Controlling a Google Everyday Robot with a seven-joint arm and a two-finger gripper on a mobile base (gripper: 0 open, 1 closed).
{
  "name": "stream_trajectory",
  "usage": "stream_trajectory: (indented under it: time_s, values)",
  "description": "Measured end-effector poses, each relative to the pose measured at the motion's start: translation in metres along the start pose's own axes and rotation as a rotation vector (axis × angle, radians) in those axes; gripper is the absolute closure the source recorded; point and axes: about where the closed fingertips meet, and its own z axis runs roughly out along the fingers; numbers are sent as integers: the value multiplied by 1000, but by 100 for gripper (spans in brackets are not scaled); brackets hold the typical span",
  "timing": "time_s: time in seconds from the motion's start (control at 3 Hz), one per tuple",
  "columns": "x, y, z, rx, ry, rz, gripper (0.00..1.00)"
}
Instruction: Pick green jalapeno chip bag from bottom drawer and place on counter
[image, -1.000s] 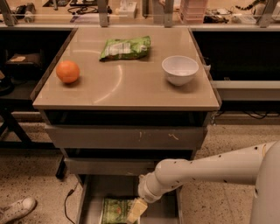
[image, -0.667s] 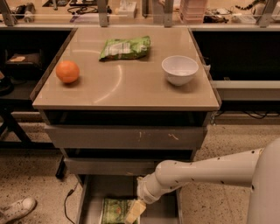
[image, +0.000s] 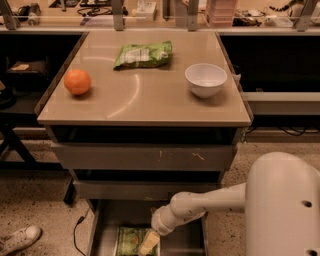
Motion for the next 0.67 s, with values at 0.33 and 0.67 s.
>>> stream_trajectory:
  time_s: [0.33, 0.67]
  values:
    - [17, -5, 33, -17, -7, 21, 0]
    - [19, -3, 38, -24, -7, 27, 0]
